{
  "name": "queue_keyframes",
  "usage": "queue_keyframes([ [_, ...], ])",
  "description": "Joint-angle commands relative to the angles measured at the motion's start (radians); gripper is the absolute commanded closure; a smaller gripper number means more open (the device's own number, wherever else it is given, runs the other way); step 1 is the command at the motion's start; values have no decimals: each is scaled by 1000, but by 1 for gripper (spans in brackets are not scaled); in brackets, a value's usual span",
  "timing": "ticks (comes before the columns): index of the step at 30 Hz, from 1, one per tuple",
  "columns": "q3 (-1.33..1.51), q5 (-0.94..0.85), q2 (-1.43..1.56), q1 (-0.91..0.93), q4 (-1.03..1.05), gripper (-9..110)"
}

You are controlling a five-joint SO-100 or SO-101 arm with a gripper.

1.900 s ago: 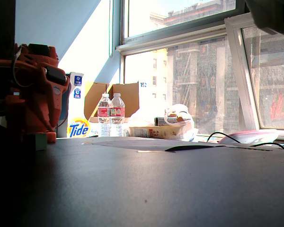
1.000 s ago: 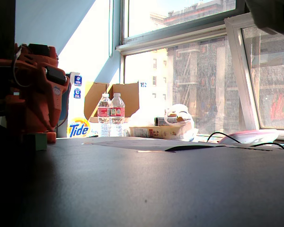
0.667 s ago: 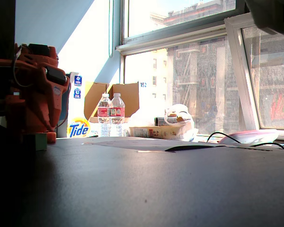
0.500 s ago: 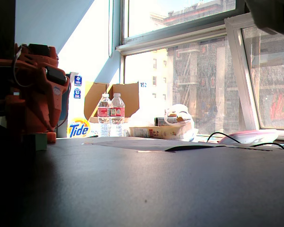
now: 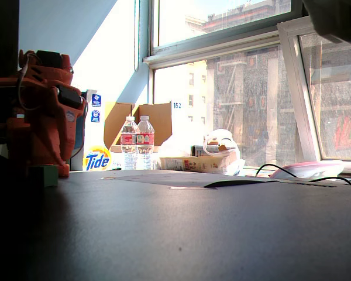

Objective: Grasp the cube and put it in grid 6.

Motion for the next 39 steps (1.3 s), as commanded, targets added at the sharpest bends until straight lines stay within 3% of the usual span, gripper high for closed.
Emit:
queue_keyframes([
  [1,-264,-20,-183,3,37,97],
  [8,-778,-209,-607,63,290,84],
  [20,-640,-620,-742,187,287,70],
  [28,-456,-730,-772,229,69,69],
  [39,-399,-718,-907,238,-135,69],
])
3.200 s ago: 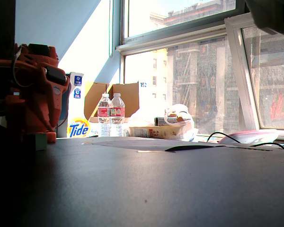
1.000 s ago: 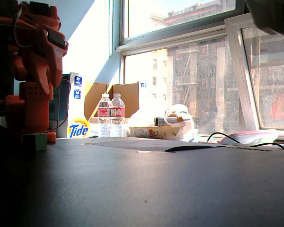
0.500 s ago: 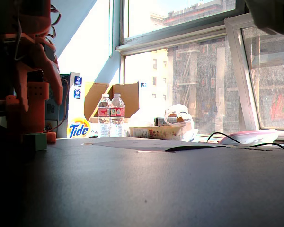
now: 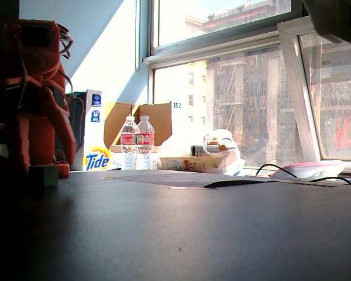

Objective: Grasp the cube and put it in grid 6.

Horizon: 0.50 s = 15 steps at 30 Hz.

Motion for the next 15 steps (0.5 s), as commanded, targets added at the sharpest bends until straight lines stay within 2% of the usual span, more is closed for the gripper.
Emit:
queue_keyframes([
  [1,-12,11,-28,8,-43,69],
  [4,-14,17,-80,21,-78,72],
  [6,-8,17,-104,25,-98,79],
  [8,2,31,-112,25,-120,96],
  [9,2,40,-114,25,-127,99],
  [15,5,49,-112,23,-137,101],
])
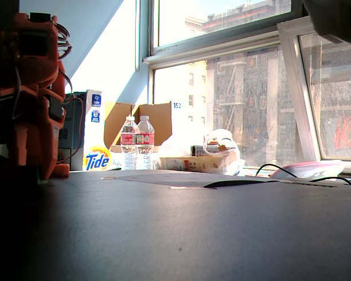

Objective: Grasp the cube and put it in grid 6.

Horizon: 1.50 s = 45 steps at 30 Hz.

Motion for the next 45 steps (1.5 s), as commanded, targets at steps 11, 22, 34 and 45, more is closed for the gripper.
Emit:
queue_keyframes([
  [11,-193,173,176,-166,262,101],
  [22,-342,460,149,-678,462,101],
  [34,-322,497,8,-847,291,101],
  [45,-296,615,-170,-847,63,101],
])
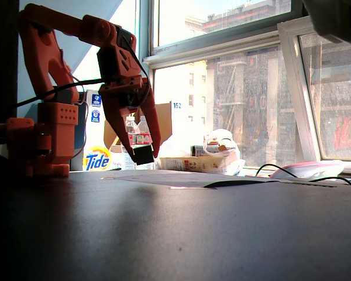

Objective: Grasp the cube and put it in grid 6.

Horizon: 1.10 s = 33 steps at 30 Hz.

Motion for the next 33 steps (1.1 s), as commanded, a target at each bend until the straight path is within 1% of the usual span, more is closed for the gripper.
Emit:
queue_keyframes([
  [1,12,-14,-6,-18,-44,101],
  [8,101,-91,-9,-52,-153,101],
  [13,100,-112,-9,-64,-225,101],
  [17,34,-118,-54,-91,-206,101],
  [21,29,-129,-78,-98,-215,101],
  [22,31,-133,-80,-98,-216,99],
  [24,32,-135,-81,-98,-210,86],
  [30,35,-138,-57,-101,-160,70],
  [33,37,-144,-9,-95,-144,67],
])
